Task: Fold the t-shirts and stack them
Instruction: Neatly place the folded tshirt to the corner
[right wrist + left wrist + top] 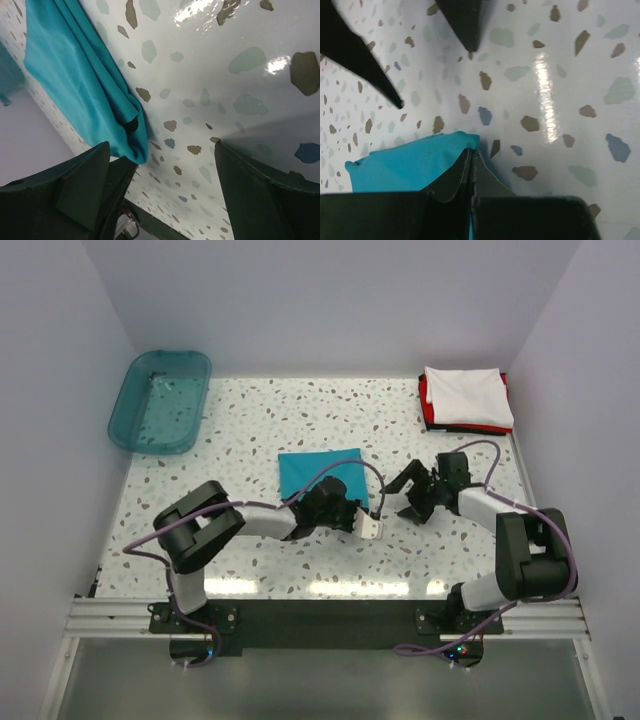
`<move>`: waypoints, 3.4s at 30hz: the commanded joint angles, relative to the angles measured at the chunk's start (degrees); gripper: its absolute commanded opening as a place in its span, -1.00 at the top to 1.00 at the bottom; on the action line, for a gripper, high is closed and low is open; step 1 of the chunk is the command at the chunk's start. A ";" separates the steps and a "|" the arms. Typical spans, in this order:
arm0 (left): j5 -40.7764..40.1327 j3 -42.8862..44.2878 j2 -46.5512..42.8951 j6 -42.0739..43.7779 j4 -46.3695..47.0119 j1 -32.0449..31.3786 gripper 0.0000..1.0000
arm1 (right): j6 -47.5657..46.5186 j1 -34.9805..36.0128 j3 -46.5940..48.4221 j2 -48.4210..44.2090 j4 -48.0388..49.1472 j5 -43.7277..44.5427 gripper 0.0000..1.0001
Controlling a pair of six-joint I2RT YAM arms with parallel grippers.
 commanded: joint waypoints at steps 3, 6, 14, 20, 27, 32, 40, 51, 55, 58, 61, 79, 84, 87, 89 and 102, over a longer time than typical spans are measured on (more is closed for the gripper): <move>13.91 3.99 -6.12 -7.97 -3.79 4.68 1.00 | 9.29 3.24 -0.85 3.17 13.10 0.55 -0.79; 15.33 4.16 -7.27 -8.15 -5.01 5.12 1.00 | 13.77 6.49 -0.06 5.01 17.84 2.22 -0.79; 16.03 4.34 -9.12 -9.29 -5.81 5.47 1.00 | 20.55 10.36 5.30 15.65 24.00 5.39 -0.76; 15.68 3.99 -9.21 -10.08 -5.46 5.65 1.00 | 23.54 12.38 9.17 22.15 26.91 7.75 -0.53; 14.81 3.02 -8.94 -11.05 -2.47 6.18 1.00 | 27.68 15.02 8.03 24.01 26.74 9.87 -0.43; 14.54 2.41 -9.12 -11.66 -1.50 6.62 1.00 | 29.00 15.72 7.94 24.01 26.29 10.05 -0.39; 14.37 2.40 -9.73 -12.72 -1.59 6.88 0.67 | 22.33 15.73 14.52 25.06 21.21 11.19 0.87; 14.28 6.53 -18.87 -18.70 -19.68 14.26 -0.64 | -11.84 10.37 38.23 25.15 -3.39 15.39 1.00; 12.53 6.19 -21.24 -19.31 -25.05 15.58 -1.00 | -26.24 10.10 45.37 26.38 -7.89 21.55 1.00; 10.94 6.27 -21.68 -19.40 -27.34 16.20 -1.00 | -31.98 9.40 51.69 29.27 -10.79 25.84 1.00; 9.62 5.84 -22.04 -19.31 -28.13 17.16 -1.00 | -41.11 8.87 57.85 32.78 -12.99 30.50 1.00; 7.34 7.50 -18.52 -22.65 -30.07 17.96 -1.00 | -56.69 1.14 83.07 42.55 -18.79 34.48 1.00; 6.55 7.77 -17.38 -24.14 -29.89 17.87 -1.00 | -59.41 0.26 90.02 44.48 -20.46 34.30 1.00; 6.11 7.77 -17.03 -24.76 -29.19 17.87 -1.00 | -60.29 -0.09 94.24 45.62 -21.96 34.48 1.00; 5.93 7.94 -16.85 -24.85 -28.84 17.87 -1.00 | -60.73 -0.09 96.43 45.72 -22.66 34.83 1.00; 6.72 9.52 -14.04 -27.57 -26.64 17.87 -1.00 | -60.83 -2.03 98.29 40.18 -25.91 32.37 1.00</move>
